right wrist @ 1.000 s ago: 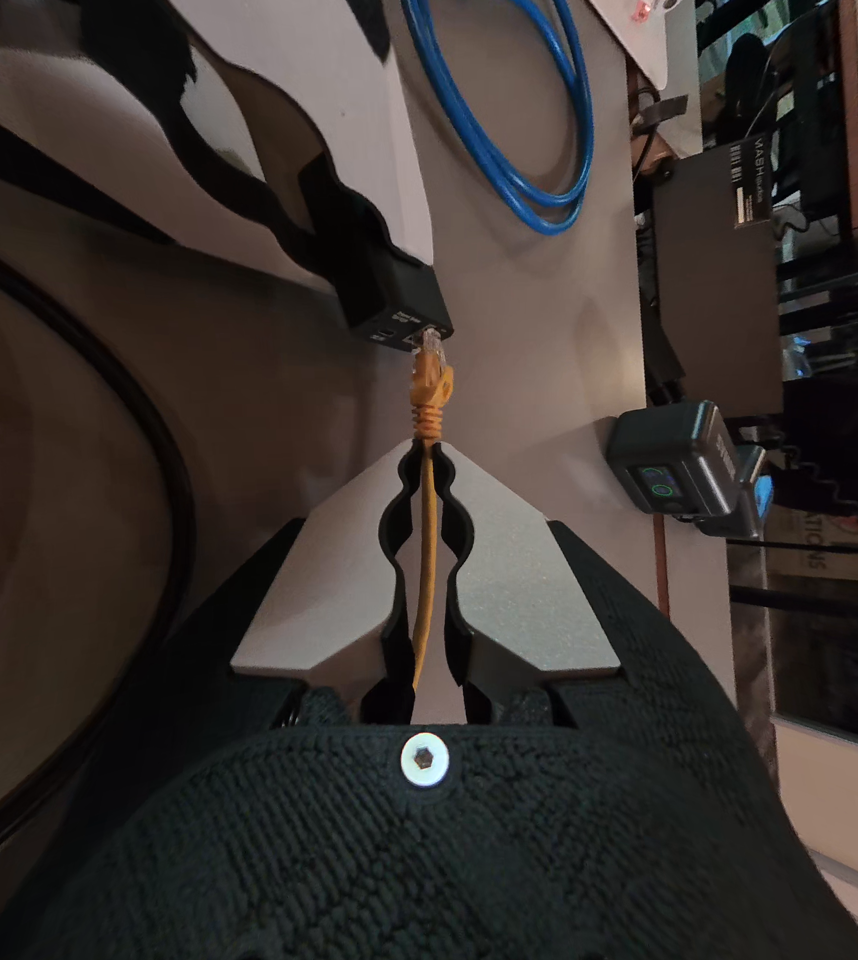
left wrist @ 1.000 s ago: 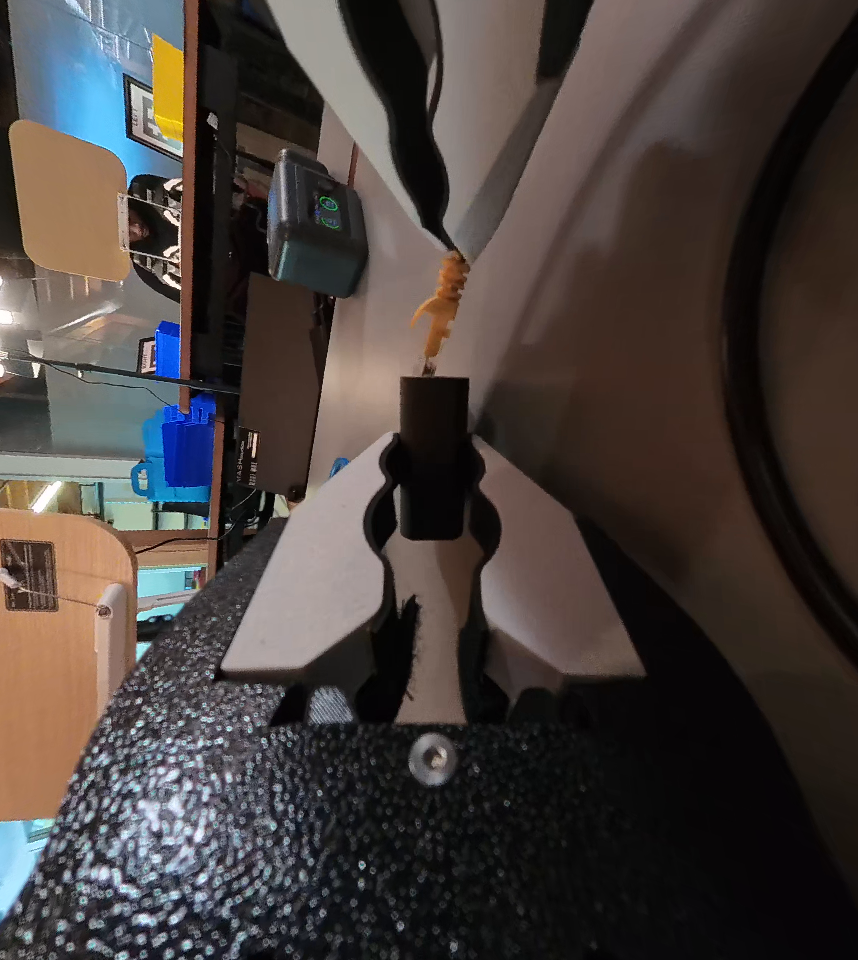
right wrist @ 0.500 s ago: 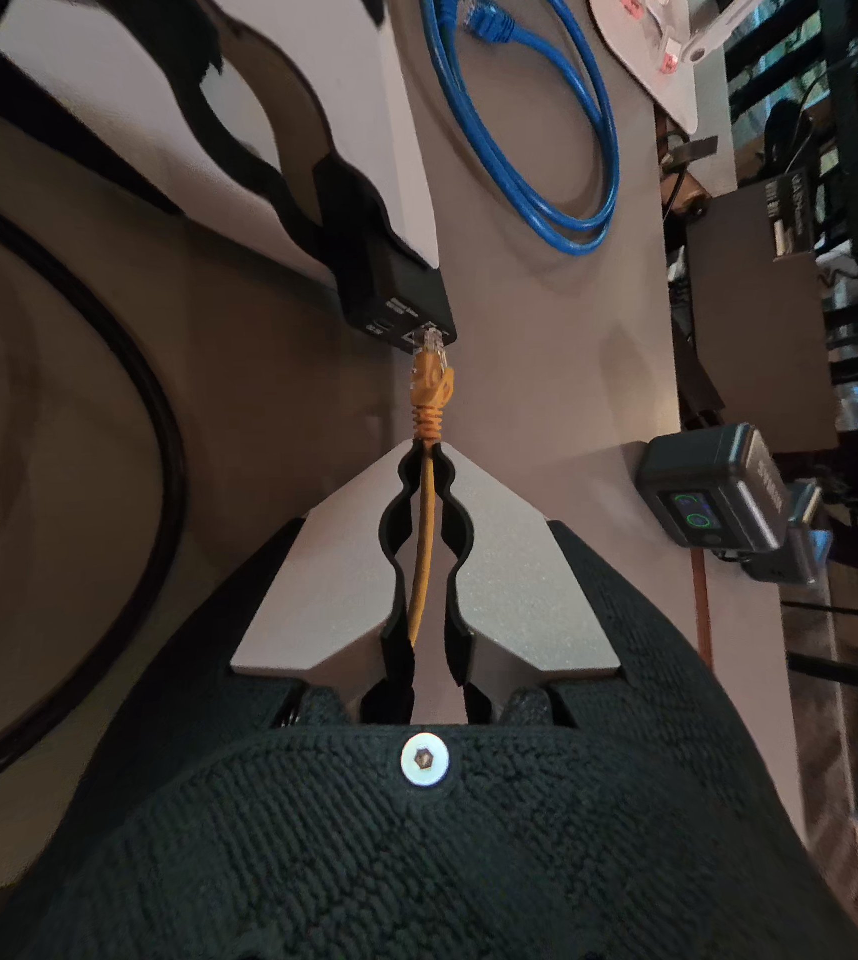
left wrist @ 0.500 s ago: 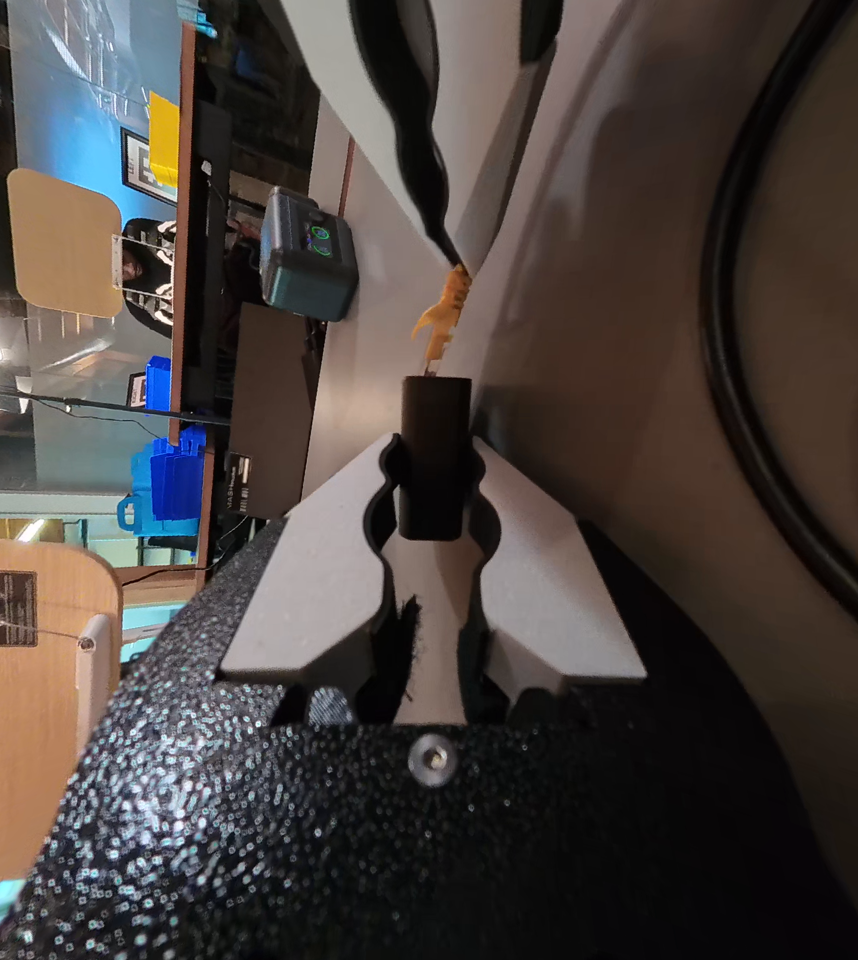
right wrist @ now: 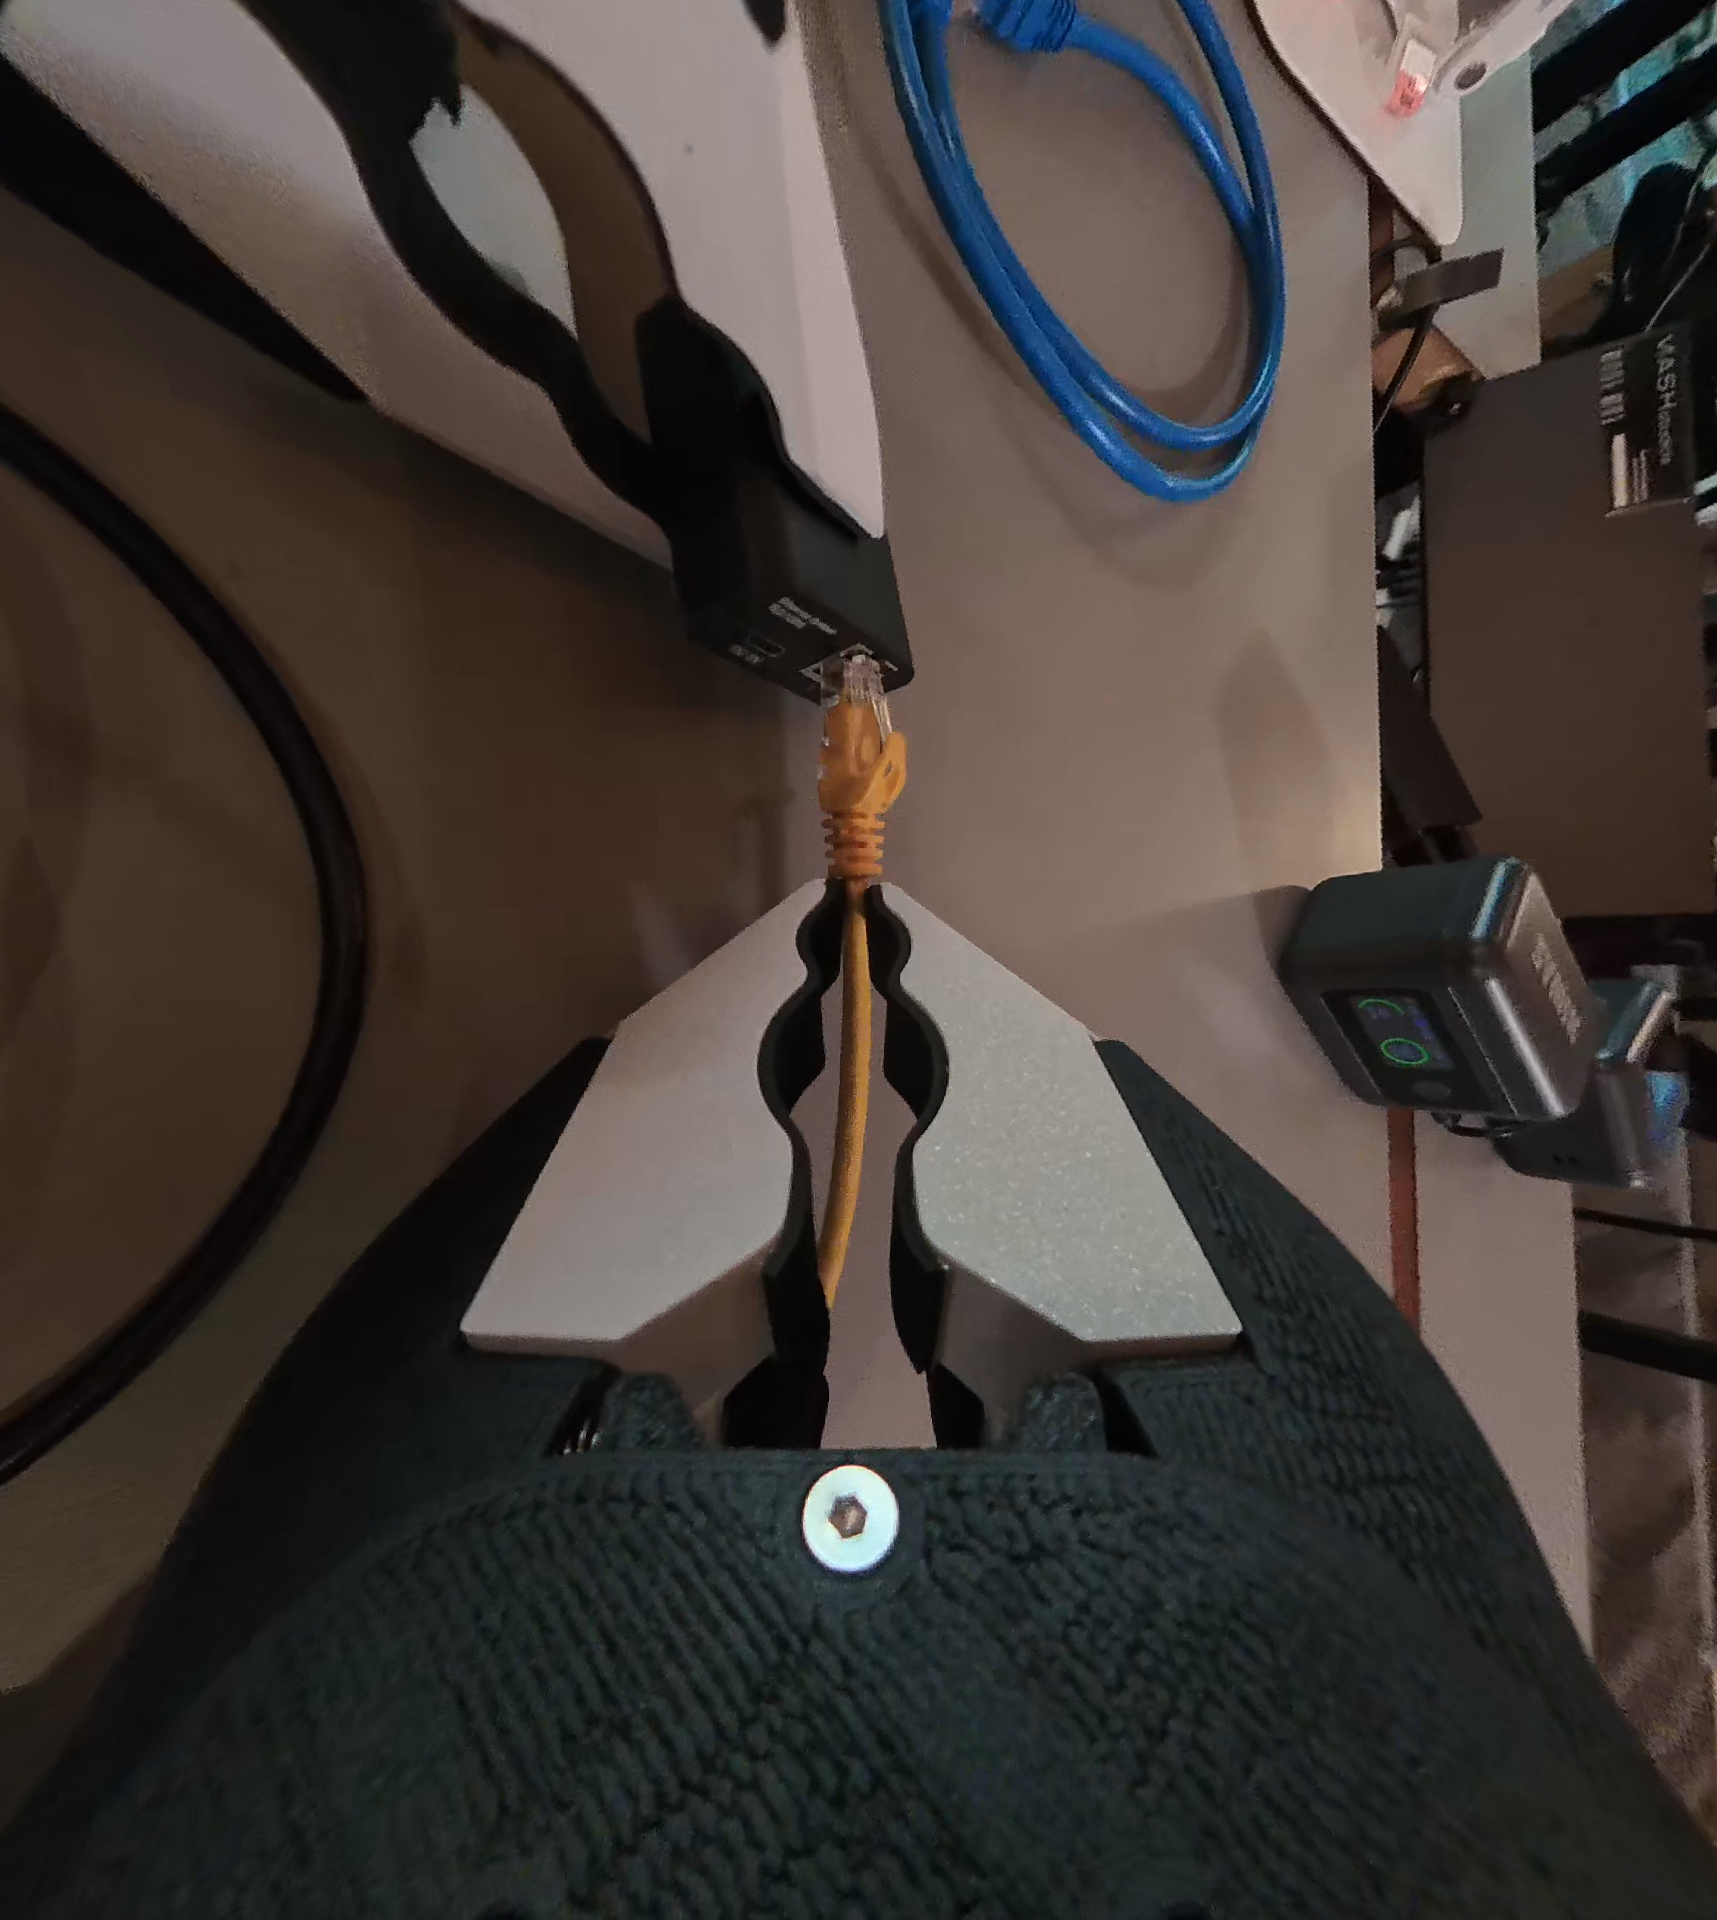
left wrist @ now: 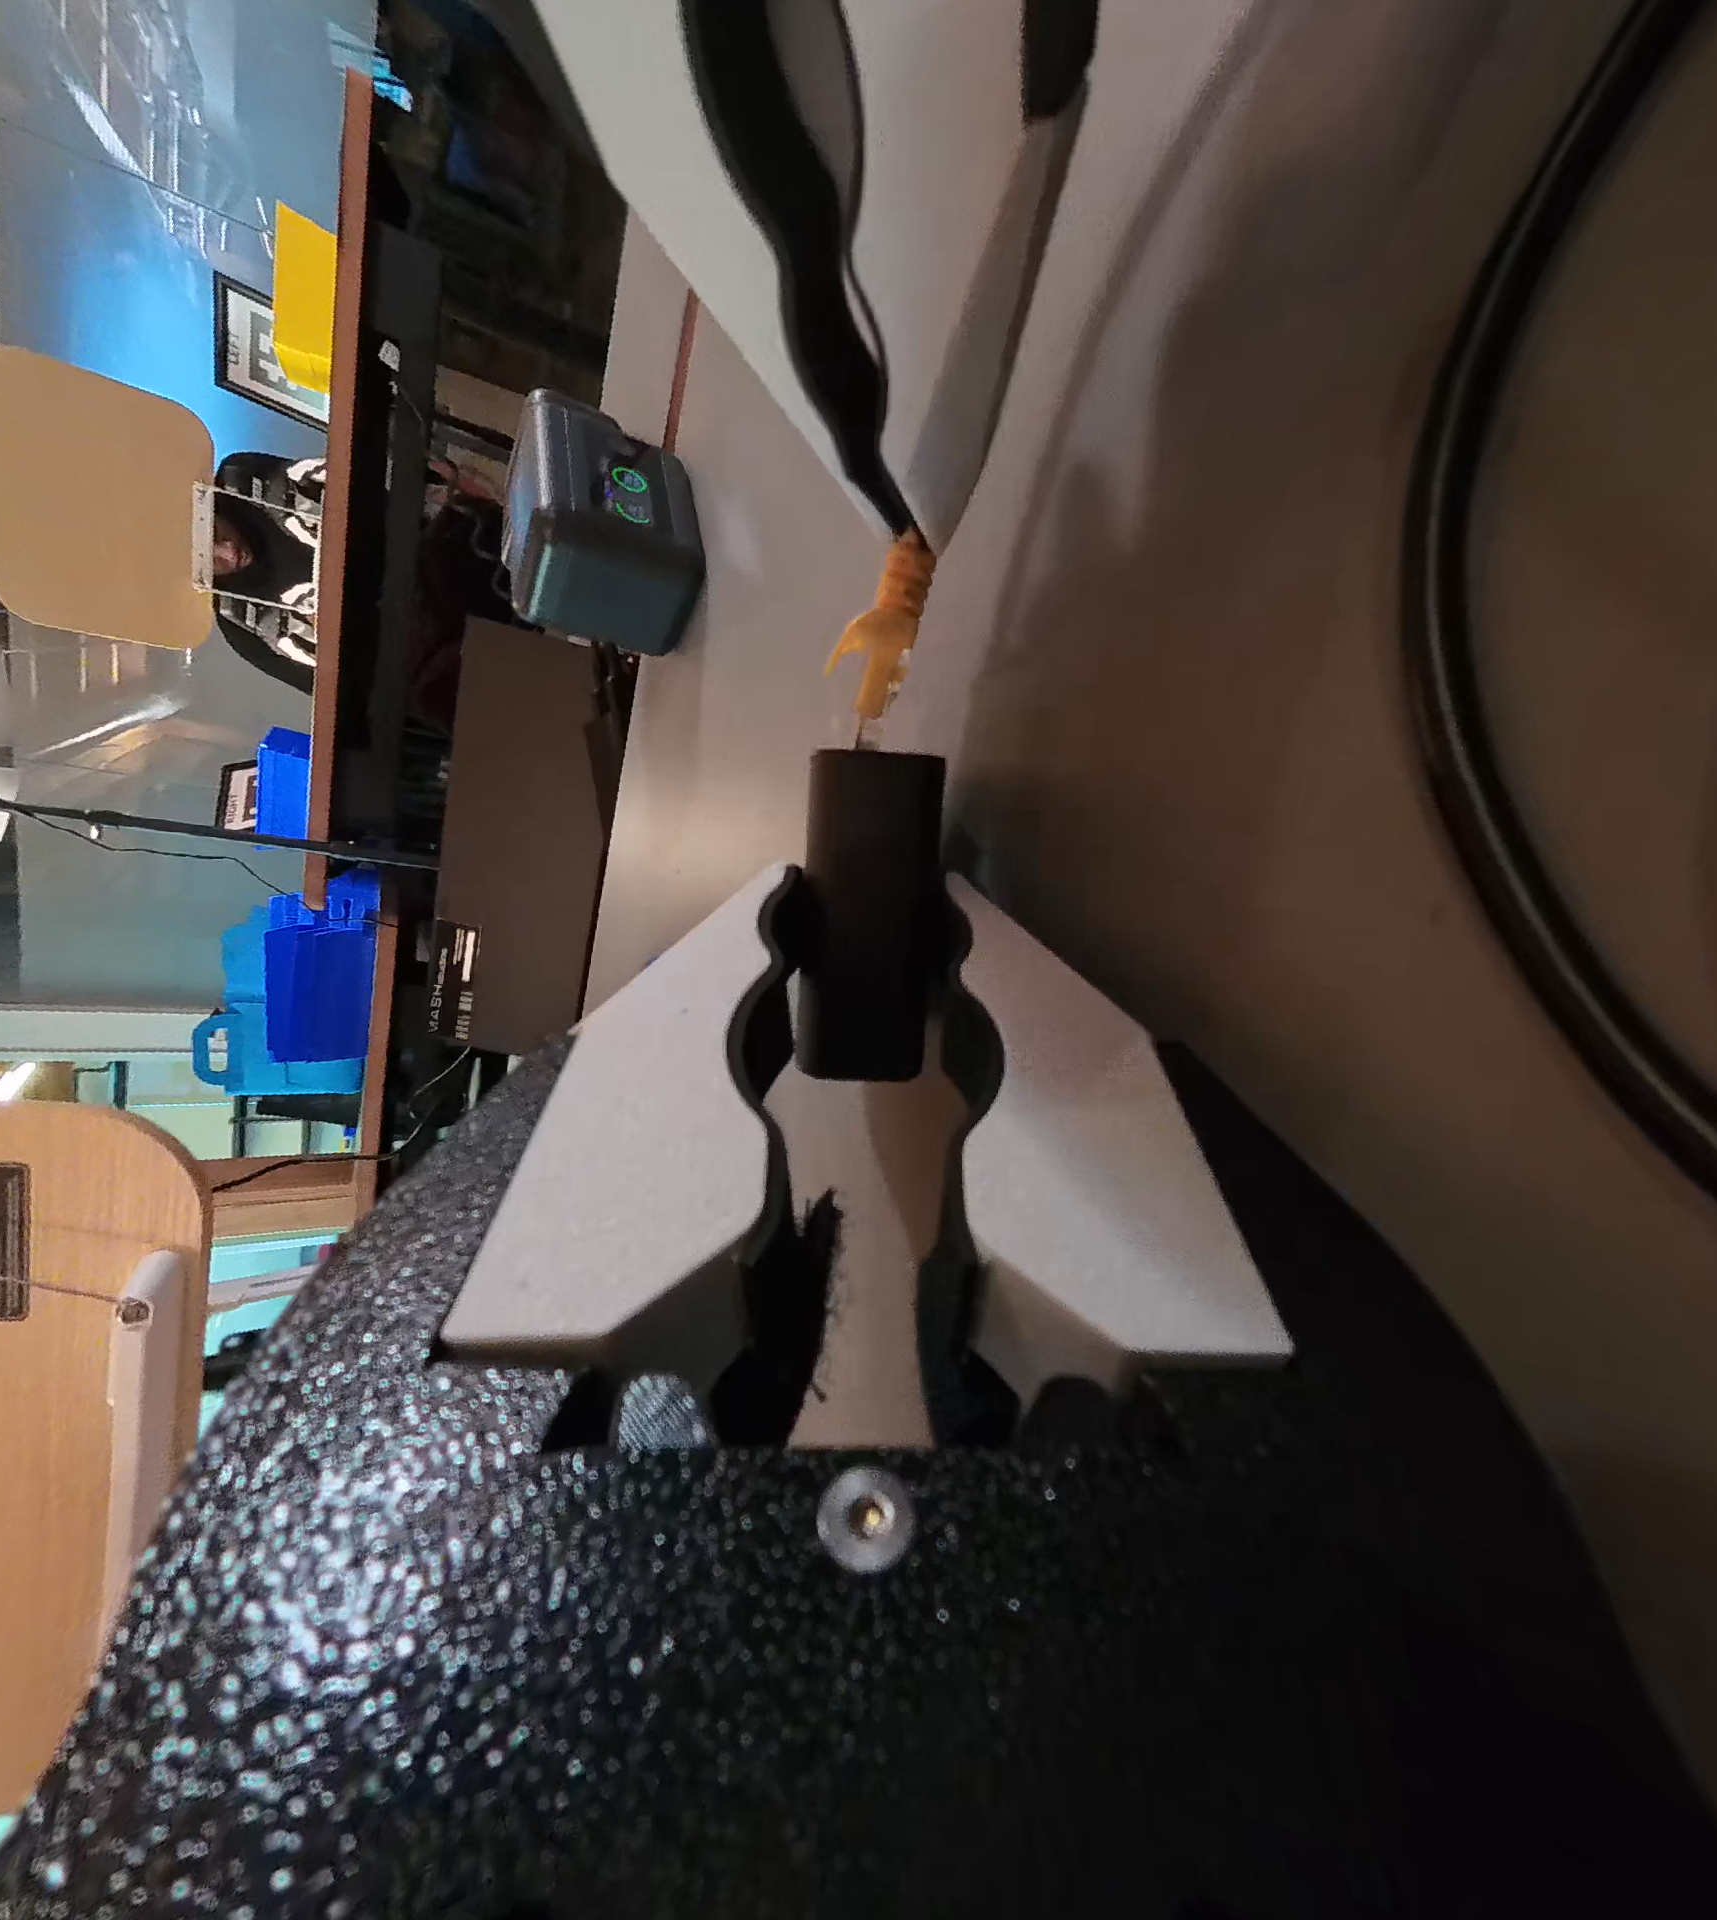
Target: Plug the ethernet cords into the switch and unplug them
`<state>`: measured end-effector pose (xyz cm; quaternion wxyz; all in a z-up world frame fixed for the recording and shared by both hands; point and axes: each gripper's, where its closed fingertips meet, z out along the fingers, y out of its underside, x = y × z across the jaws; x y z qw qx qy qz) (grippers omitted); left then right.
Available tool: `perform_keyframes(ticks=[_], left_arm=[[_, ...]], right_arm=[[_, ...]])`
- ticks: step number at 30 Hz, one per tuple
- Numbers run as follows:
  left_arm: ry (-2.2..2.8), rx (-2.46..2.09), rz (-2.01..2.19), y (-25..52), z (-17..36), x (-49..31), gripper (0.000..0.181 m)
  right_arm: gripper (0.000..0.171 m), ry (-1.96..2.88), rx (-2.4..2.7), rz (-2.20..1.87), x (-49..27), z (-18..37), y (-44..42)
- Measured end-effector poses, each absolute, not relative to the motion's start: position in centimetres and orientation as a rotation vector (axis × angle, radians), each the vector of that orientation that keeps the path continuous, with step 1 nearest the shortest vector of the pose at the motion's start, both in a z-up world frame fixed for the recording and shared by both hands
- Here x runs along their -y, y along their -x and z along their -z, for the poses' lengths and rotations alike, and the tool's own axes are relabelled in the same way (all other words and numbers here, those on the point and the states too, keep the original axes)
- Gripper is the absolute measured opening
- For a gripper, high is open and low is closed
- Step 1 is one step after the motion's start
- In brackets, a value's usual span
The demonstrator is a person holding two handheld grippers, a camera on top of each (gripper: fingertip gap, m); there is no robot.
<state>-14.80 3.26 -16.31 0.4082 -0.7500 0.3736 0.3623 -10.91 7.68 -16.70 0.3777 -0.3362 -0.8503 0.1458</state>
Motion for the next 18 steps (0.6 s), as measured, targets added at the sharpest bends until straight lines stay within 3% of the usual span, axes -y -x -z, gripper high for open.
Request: perform_keyframes(ticks=[1, 18], left_arm=[[1.893, -0.948, -0.927, 14.81, 16.32, -3.26, 0.022], [1.878, -0.923, -0.747, 14.02, 16.11, -3.20, 0.022]], right_arm=[[0.003, 0.876, 2.173, -0.380, -7.69, 16.64, 10.90], [0.003, 0.932, 2.225, -0.535, -7.42, 16.43, 10.46]])
